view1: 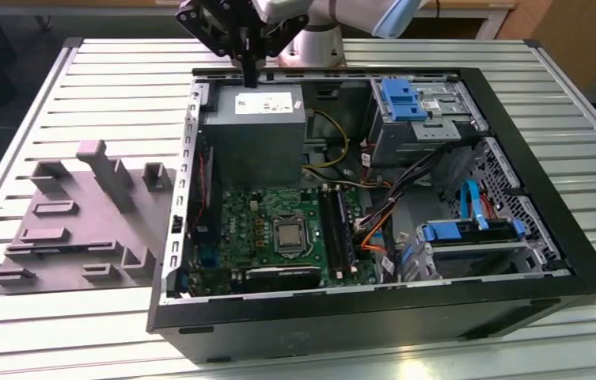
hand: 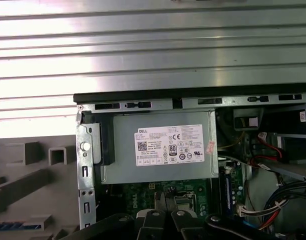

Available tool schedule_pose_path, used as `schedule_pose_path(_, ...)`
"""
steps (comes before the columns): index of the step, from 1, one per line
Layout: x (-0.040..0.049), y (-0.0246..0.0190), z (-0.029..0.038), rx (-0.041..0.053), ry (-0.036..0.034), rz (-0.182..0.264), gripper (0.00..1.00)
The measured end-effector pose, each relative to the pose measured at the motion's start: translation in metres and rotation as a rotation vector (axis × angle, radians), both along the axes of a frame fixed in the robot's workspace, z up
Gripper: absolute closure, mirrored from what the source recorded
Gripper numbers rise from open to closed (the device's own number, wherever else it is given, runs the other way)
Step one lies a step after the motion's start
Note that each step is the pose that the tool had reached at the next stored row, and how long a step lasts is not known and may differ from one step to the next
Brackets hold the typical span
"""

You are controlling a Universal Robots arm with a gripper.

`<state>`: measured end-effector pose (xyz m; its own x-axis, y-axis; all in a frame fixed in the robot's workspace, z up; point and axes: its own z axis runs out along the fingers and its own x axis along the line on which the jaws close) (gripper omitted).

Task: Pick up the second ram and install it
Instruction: 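Reach for the second ram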

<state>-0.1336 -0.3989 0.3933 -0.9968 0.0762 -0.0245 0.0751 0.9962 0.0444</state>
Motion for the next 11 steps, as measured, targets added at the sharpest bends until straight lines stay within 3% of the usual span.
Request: schedule_pose_path(11, -0.0045, 0.0, 0.0, 0.0, 0.0, 0.0, 0.89)
